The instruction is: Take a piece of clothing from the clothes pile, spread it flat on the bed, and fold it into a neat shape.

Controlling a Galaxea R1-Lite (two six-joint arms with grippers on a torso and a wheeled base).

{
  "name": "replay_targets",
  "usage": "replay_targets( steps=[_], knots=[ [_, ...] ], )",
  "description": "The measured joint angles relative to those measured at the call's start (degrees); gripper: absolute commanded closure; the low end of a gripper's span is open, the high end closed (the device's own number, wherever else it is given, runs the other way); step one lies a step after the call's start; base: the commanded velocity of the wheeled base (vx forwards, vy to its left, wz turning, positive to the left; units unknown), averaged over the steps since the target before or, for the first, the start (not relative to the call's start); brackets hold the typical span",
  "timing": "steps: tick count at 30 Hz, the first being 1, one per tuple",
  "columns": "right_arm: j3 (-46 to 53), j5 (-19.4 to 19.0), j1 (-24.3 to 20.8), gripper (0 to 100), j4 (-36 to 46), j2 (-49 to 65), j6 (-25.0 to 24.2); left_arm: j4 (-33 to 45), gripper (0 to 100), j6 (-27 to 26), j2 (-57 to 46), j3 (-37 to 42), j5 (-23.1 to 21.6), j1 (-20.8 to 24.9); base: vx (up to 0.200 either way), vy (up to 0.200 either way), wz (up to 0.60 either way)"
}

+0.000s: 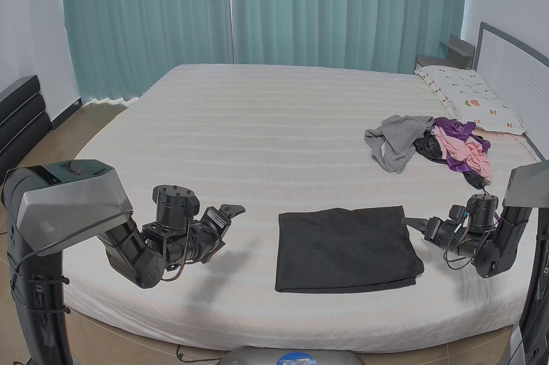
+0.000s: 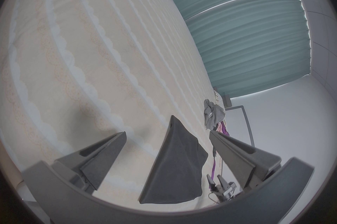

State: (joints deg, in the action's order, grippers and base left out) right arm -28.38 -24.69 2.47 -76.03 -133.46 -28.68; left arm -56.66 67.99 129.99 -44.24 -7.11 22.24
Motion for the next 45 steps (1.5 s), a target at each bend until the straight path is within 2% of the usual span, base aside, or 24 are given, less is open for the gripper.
replay_targets(
  steps=[4,10,17,18,45],
  knots=[
    [-7.36,1.80,-1.22,0,1.58,-3.30,-1.74,0.00,0,0.02,-0.02,0.04,0.02,0.00,0.000,0.000,0.00],
    [-19.22,3.56,-2.57,0,9.78,-7.25,-3.89,0.00,0,0.44,-0.13,0.33,0.05,0.00,0.000,0.000,0.00],
    [-26.79,4.52,-4.60,0,13.17,-10.78,-5.85,0.00,0,0.61,-0.22,0.48,0.09,0.00,0.000,0.000,0.00],
    [-27.25,4.66,-4.82,100,13.08,-11.14,-5.94,0.00,0,0.63,-0.22,0.48,0.09,0.00,0.000,0.000,0.00],
    [-29.39,4.74,-1.33,100,13.68,-12.54,-6.31,-1.83,0,0.20,0.09,0.72,0.60,0.44,0.000,0.000,0.00]
  ],
)
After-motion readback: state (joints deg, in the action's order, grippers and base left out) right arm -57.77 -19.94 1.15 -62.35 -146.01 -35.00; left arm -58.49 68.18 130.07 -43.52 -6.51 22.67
